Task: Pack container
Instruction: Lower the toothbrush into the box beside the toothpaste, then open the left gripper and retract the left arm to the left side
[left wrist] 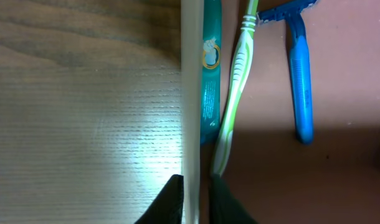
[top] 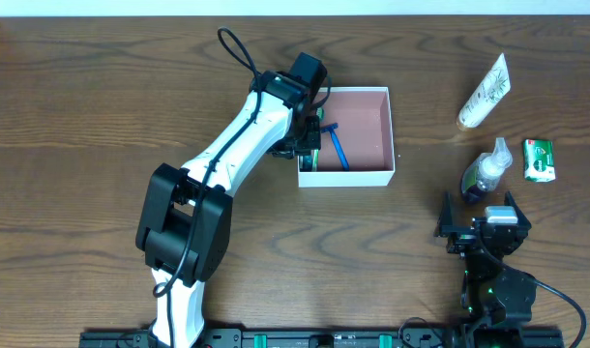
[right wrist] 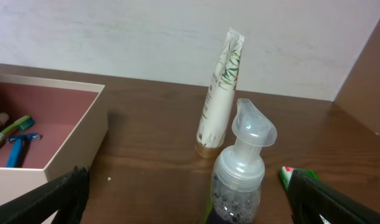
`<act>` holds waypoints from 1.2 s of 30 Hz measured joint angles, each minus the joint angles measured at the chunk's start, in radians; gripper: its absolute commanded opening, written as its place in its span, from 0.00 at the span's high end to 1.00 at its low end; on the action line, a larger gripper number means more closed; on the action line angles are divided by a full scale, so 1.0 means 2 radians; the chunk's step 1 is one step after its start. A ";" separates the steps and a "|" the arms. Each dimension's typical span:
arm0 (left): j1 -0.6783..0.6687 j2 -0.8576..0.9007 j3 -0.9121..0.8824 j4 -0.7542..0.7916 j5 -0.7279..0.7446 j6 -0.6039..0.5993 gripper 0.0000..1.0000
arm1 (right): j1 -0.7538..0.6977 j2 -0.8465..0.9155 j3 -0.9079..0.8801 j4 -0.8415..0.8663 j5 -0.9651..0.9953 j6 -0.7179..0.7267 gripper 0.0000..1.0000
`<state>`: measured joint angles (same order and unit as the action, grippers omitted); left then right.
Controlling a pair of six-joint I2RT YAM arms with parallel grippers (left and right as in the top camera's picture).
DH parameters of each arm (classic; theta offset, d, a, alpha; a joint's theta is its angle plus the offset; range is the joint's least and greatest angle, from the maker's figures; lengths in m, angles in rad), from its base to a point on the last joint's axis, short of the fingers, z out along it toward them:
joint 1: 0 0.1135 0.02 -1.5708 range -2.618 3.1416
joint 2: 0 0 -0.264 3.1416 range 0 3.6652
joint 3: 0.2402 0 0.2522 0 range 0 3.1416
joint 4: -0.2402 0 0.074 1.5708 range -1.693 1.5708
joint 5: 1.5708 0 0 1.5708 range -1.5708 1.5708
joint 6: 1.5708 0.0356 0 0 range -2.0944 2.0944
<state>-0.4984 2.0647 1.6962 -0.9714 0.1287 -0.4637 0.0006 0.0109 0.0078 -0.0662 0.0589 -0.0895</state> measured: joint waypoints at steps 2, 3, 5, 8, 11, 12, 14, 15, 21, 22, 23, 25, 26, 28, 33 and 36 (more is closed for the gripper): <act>0.000 0.000 0.000 0.000 0.000 -0.001 0.79 | 0.000 0.000 0.000 0.000 0.000 0.000 0.01; 0.000 0.000 0.000 0.000 0.000 0.000 0.79 | 0.000 0.000 0.000 0.000 0.000 0.000 0.01; 0.000 0.000 0.000 0.000 0.000 -0.002 0.78 | 0.000 0.000 0.000 0.000 0.000 0.000 0.01; 0.000 0.000 0.000 0.000 0.000 -0.002 0.74 | 0.000 0.000 0.000 0.000 0.000 0.000 0.01; 0.000 0.000 0.000 0.000 0.000 -0.003 0.69 | 0.000 0.000 0.000 0.000 0.000 0.000 0.01; 0.000 0.000 0.001 0.000 0.000 -0.003 0.68 | 0.000 0.000 0.000 0.000 0.000 0.000 0.01; 0.000 0.000 0.006 0.000 0.000 -0.001 0.65 | 0.000 0.000 0.000 0.000 0.000 0.000 0.01; 0.001 -0.001 0.009 0.000 0.000 -0.001 0.63 | 0.000 0.000 0.000 0.000 0.000 0.000 0.01; 0.018 -0.048 0.016 -0.003 0.000 0.002 0.42 | 0.000 0.000 0.000 0.000 0.000 0.000 0.01; 0.023 -0.062 0.017 -0.006 -0.002 0.001 0.39 | 0.000 0.000 0.000 0.000 0.000 0.000 0.01; 0.028 -0.076 0.017 -0.010 -0.004 0.002 0.34 | 0.000 0.000 0.000 0.000 0.000 0.000 0.02; 0.042 -0.111 0.019 -0.024 -0.017 0.002 0.25 | 0.000 0.000 0.000 0.000 0.000 0.000 0.01; 0.049 -0.126 0.021 -0.031 -0.025 0.003 0.20 | 0.000 0.000 0.000 0.000 0.000 0.000 0.01; 0.064 -0.156 0.026 -0.051 -0.046 0.002 0.10 | 0.000 0.000 0.000 0.000 0.000 0.000 0.01; 0.102 -0.206 0.032 -0.122 -0.106 0.001 0.01 | 0.000 0.000 0.000 0.000 0.000 0.000 0.01; 0.126 -0.209 0.032 -0.163 -0.129 0.000 0.02 | 0.000 0.000 0.000 0.000 0.000 0.000 0.01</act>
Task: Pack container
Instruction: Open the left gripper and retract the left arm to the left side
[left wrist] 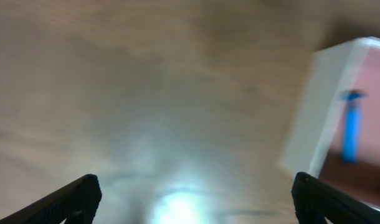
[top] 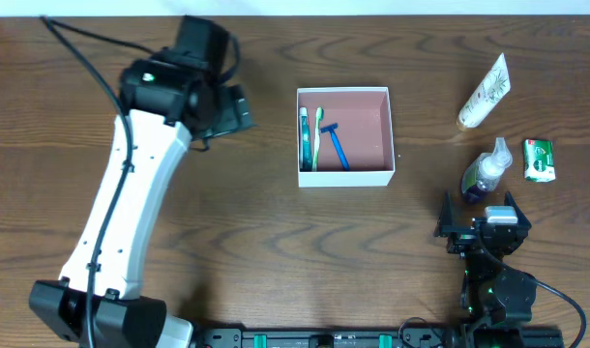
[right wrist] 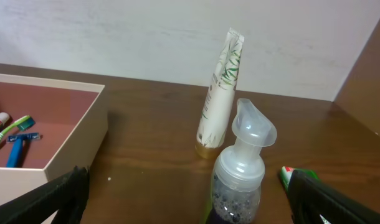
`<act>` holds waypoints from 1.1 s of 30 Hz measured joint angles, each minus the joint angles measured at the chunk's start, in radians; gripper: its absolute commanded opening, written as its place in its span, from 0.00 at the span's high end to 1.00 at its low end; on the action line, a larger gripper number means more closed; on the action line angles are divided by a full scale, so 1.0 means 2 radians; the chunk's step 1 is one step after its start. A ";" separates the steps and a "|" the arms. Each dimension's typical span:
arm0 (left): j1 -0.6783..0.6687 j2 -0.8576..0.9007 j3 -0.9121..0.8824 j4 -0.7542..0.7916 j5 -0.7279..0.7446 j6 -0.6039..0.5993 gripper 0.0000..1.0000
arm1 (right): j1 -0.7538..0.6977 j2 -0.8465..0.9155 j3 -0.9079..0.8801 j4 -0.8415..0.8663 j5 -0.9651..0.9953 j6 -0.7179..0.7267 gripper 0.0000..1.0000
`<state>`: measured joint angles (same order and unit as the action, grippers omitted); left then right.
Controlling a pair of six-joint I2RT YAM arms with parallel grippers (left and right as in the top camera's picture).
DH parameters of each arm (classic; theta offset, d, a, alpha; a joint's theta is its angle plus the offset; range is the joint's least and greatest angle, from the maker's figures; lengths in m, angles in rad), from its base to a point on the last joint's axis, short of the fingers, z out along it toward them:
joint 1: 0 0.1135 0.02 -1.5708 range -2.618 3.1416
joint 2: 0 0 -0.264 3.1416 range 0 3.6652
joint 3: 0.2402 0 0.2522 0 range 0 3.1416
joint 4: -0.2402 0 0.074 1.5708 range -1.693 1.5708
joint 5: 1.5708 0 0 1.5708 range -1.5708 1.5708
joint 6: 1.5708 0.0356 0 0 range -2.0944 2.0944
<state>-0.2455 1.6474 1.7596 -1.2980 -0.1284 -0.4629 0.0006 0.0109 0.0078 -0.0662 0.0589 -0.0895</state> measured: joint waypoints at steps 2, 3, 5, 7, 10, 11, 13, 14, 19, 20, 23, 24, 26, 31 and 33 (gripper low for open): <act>0.013 0.001 -0.006 -0.007 -0.009 0.000 0.02 | 0.000 0.000 0.000 0.000 0.000 0.000 0.01; 0.020 0.001 -0.011 -0.009 -0.012 0.000 0.02 | 0.000 0.000 0.000 0.000 0.000 0.000 0.01; 0.032 0.001 -0.025 -0.010 -0.018 0.000 0.02 | 0.000 0.000 0.000 0.000 0.000 0.000 0.01; 0.045 0.001 -0.051 -0.009 -0.020 0.000 0.02 | 0.000 0.000 0.000 0.000 0.000 0.000 0.01; 0.061 0.001 -0.081 -0.010 -0.021 0.000 0.02 | 0.000 0.000 0.000 0.000 0.000 0.000 0.01; 0.067 0.001 -0.092 -0.010 -0.022 0.000 0.02 | 0.000 0.000 0.000 0.000 0.000 0.000 0.01; 0.078 0.001 -0.108 -0.011 -0.022 0.000 0.02 | 0.000 0.000 0.000 0.000 0.000 0.000 0.01; 0.084 0.001 -0.114 -0.011 -0.022 0.000 0.02 | 0.000 0.000 0.000 0.000 0.000 0.000 0.01; 0.109 0.001 -0.123 -0.013 -0.022 0.000 0.02 | 0.000 0.000 0.000 0.000 0.000 0.000 0.01; 0.114 0.001 -0.123 -0.013 -0.022 0.001 0.02 | 0.000 0.000 0.000 0.000 0.000 0.000 0.01; 0.129 0.001 -0.123 -0.013 -0.028 0.006 0.02 | 0.000 0.000 0.000 0.000 0.000 0.000 0.01; 0.134 0.001 -0.123 -0.013 -0.031 0.008 0.02 | 0.000 0.000 0.000 0.000 0.000 0.000 0.01; 0.146 0.001 -0.123 -0.013 -0.034 0.012 0.02 | 0.000 0.000 0.000 0.000 0.000 0.000 0.01; 0.180 0.001 -0.123 -0.013 -0.040 0.023 0.02 | 0.000 0.000 0.000 0.000 0.000 0.000 0.01; 0.199 0.001 -0.123 -0.013 -0.041 0.024 0.02 | 0.000 0.000 0.000 0.000 0.000 0.000 0.01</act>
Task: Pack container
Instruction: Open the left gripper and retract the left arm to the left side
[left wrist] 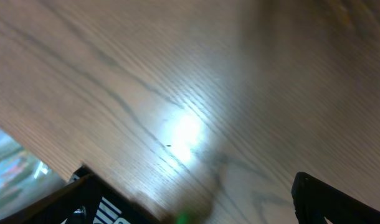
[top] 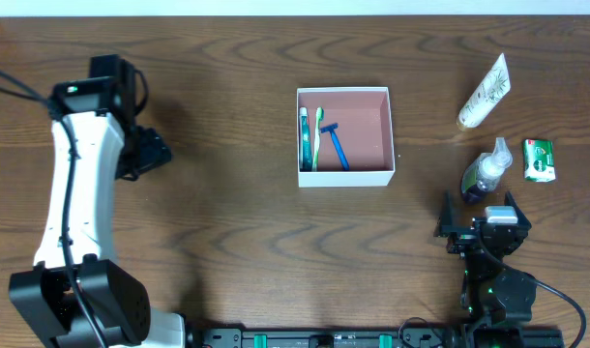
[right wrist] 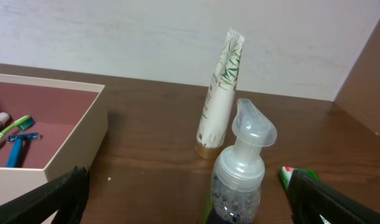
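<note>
The white box with a pink inside (top: pixel 345 177) sits mid-table and holds a teal toothpaste tube (top: pixel 304 138), a green toothbrush (top: pixel 316 138) and a blue razor (top: pixel 338 145). At the right stand a white tube (top: pixel 484 92), a pump bottle (top: pixel 486 170) and a green packet (top: pixel 539 159). My left gripper (top: pixel 147 153) is far left of the box, open and empty (left wrist: pixel 190 211) over bare wood. My right gripper (top: pixel 481 217) is open (right wrist: pixel 184 205) just short of the pump bottle (right wrist: pixel 243 174), with the white tube (right wrist: pixel 220 93) behind it.
The left wrist view shows the table's edge (left wrist: pixel 59 155) close under the left gripper. The box's near corner (right wrist: pixel 84 143) lies to the left in the right wrist view. Bare wood stretches between the left arm and the box.
My left gripper has moved from the upper left of the box to the far left of the table, near its edge. It stays open. The right arm and the objects have not moved.
My left gripper was first at the box's left wall, fingers close together, beside the toothbrush lying inside. Then it was open and empty to the left of the box. Now it is farther left. The right gripper stayed open by the bottle.
</note>
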`<act>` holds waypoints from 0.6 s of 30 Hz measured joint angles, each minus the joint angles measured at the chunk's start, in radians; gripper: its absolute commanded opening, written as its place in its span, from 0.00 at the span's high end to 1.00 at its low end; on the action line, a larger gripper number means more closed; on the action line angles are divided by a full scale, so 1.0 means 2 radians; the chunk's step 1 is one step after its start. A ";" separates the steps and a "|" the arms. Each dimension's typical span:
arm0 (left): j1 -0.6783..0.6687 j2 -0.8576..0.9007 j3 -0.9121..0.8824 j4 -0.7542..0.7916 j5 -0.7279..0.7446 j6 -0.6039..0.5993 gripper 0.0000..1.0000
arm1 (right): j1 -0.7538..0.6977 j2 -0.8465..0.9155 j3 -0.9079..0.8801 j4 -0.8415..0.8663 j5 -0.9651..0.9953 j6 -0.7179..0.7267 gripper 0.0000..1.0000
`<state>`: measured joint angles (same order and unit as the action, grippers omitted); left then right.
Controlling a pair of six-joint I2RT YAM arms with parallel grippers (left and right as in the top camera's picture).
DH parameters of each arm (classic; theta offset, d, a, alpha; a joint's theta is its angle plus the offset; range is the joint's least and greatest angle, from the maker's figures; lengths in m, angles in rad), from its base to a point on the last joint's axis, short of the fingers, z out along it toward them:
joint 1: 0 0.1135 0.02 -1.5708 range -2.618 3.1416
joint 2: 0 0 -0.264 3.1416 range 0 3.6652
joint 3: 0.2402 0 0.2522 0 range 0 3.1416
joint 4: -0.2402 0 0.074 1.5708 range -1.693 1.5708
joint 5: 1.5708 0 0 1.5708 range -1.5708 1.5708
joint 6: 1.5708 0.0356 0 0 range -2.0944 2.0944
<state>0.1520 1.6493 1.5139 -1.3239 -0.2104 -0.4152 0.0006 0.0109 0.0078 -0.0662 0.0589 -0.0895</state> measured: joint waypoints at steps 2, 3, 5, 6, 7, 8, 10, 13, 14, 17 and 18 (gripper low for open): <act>0.018 0.000 0.000 0.000 -0.001 0.001 0.02 | 0.000 0.000 0.000 0.000 0.000 0.000 0.01; 0.028 0.000 0.000 0.000 -0.002 0.001 0.02 | 0.000 0.000 0.000 0.000 0.000 0.000 0.01; 0.045 0.000 0.000 0.000 -0.002 0.001 0.02 | 0.000 0.000 0.000 0.000 0.000 0.000 0.01; 0.052 0.000 0.000 0.000 -0.002 0.001 0.02 | 0.000 0.000 0.000 0.000 0.000 0.000 0.01; 0.059 0.000 0.000 0.000 -0.002 0.001 0.02 | 0.000 0.000 0.000 0.000 0.000 0.000 0.01; 0.064 0.000 0.000 0.000 -0.002 0.001 0.02 | 0.000 0.000 0.000 0.000 0.000 0.000 0.01; 0.072 0.000 0.000 0.000 -0.002 0.001 0.02 | 0.000 0.000 0.000 0.000 0.000 0.000 0.01; 0.075 0.000 0.000 0.000 -0.003 0.001 0.02 | 0.000 0.000 0.000 0.000 0.000 0.000 0.01; 0.075 0.000 0.000 0.000 -0.003 0.001 0.02 | 0.000 0.000 0.000 0.000 0.000 0.000 0.01; 0.075 0.000 0.000 0.000 -0.003 0.001 0.02 | 0.000 0.000 0.000 0.000 0.000 0.000 0.01; 0.075 0.000 0.000 0.000 -0.003 0.001 0.02 | 0.000 0.000 0.000 0.000 0.000 0.000 0.01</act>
